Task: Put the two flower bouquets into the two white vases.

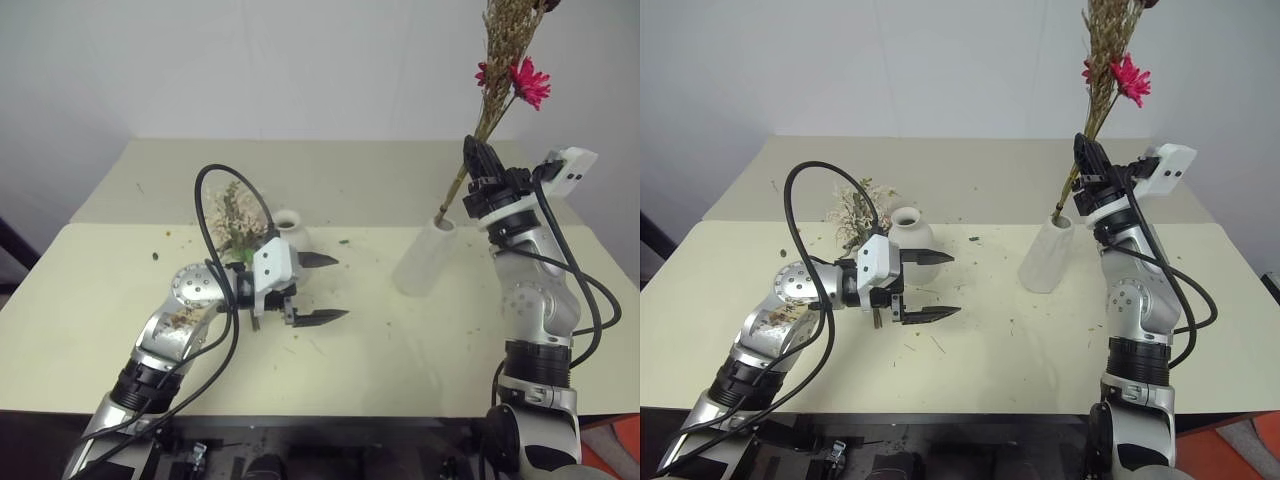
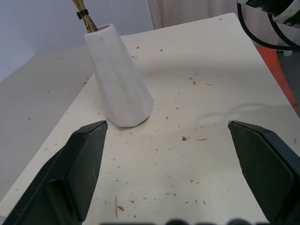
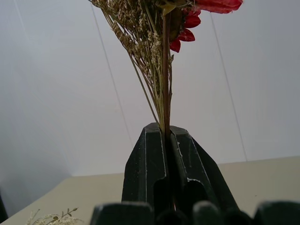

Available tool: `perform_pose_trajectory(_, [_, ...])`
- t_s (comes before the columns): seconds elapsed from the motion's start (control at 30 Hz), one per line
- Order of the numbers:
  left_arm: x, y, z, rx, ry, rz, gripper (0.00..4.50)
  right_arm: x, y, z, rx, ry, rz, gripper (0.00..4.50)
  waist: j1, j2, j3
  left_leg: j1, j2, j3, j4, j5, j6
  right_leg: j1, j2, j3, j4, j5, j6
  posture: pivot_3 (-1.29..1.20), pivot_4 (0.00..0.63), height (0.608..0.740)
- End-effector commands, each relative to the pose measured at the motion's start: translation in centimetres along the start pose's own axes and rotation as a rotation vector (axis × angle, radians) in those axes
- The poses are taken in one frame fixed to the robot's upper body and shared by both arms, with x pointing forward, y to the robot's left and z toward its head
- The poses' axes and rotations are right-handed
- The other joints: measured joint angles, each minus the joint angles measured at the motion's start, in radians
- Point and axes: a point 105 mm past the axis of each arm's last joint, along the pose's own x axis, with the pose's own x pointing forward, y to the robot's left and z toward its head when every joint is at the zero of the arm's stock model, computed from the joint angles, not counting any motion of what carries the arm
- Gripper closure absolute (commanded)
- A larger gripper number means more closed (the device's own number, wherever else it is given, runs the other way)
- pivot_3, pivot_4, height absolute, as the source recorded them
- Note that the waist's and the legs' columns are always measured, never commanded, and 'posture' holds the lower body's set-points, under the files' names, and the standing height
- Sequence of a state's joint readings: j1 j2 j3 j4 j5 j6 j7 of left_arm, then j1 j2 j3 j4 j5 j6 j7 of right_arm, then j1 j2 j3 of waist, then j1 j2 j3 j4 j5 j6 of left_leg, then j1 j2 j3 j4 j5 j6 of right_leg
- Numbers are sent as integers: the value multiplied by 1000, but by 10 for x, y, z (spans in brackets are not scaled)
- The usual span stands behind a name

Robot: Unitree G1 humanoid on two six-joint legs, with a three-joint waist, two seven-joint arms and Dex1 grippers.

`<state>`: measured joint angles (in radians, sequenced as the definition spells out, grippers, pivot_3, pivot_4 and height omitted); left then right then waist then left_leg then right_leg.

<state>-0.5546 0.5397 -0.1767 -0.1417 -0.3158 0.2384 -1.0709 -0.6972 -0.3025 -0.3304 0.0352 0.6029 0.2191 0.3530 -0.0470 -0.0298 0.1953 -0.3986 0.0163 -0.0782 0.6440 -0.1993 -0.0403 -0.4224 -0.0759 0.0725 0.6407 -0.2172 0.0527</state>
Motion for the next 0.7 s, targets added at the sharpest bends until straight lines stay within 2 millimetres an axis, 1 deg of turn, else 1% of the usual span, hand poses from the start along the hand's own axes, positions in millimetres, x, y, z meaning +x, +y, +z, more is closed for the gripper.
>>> perform_pose_trajectory(0.03, [-4,3,12,43,-30,13,0,5,7,25,-29,-78,31,4483,0,0,0,0,0,0,0,0,0,0,0,0,0,0,0,0,150,740])
perform_pose_trajectory(0.17, [-4,2,12,41,-28,15,0,8,17,31,-5,-101,63,4483,-1,0,0,0,0,0,0,0,0,0,0,0,0,0,0,0,150,740])
perform_pose_trajectory(0.33, [-5,2,12,42,-27,14,0,9,23,35,5,-115,75,4483,-1,0,0,0,0,0,0,0,0,0,0,0,0,0,0,0,150,740])
perform_pose_trajectory(0.47, [-5,2,12,43,-27,15,0,8,24,32,3,-103,78,4483,-1,0,0,0,0,0,0,0,0,0,0,0,0,-1,2,0,150,740])
perform_pose_trajectory(0.7, [-6,2,12,41,-26,14,0,0,15,16,-3,-57,51,4483,-1,0,0,0,0,0,0,0,0,0,0,0,0,-1,2,0,150,740])
